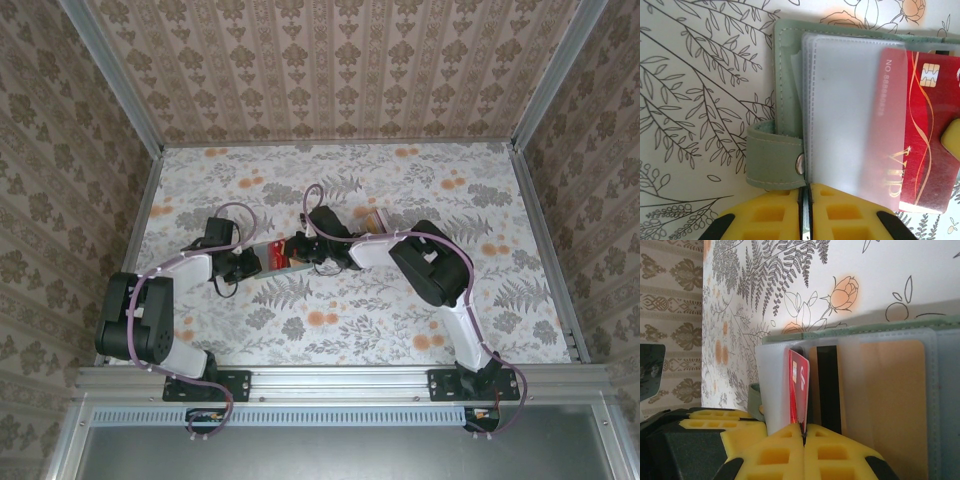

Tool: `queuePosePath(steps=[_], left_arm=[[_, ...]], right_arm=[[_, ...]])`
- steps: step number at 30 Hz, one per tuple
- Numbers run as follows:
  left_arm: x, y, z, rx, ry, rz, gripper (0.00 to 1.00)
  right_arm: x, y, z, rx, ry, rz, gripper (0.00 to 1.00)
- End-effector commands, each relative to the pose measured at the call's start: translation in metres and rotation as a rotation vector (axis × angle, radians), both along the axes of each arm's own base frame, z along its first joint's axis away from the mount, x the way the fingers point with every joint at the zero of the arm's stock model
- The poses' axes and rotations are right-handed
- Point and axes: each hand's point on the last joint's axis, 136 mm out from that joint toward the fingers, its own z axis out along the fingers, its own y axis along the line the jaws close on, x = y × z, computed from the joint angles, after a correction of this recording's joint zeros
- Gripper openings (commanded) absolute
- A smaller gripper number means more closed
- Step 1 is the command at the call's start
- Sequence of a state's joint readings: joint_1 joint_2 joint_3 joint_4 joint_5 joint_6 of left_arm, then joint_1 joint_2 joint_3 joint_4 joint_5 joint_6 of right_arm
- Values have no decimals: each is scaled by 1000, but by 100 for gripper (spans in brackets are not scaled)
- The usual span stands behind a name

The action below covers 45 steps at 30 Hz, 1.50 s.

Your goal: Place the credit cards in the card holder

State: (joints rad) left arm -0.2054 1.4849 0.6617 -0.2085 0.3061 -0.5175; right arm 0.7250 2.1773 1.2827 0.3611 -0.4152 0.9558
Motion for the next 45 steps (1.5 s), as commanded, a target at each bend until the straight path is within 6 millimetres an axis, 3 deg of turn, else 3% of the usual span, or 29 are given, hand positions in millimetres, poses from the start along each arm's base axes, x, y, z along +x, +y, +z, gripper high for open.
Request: queuePosePath(steps=[1, 10, 21, 27, 30, 32, 35, 41, 45], left_arm=[[-7, 5, -8, 28, 40, -15, 13], [-5, 3, -8, 20, 38, -13, 13], [-5, 4, -10, 23, 42, -15, 12], [-4, 3, -8, 22, 43, -17, 12], [-5, 4, -5, 24, 41, -19, 12], [-5, 5, -2, 31, 36, -19, 12], [-5, 6, 4, 38, 23, -18, 12], [-3, 5, 22, 30, -5, -17, 12], [-1, -2, 41, 23, -40, -28, 13]], right_arm=[[-16, -7, -4, -37, 62, 72, 0], [-18, 18, -13, -43, 77, 117, 0], [-28, 32, -36, -142, 105, 202, 0], [-33, 40, -31, -155, 84, 225, 6], [-32, 32, -20, -176, 51, 214, 11], [-30, 22, -8, -209, 19, 208, 24], [-26, 5, 11, -251, -33, 190, 35], [-20, -29, 43, -275, -91, 149, 39], [-16, -57, 32, -351, -87, 111, 40]])
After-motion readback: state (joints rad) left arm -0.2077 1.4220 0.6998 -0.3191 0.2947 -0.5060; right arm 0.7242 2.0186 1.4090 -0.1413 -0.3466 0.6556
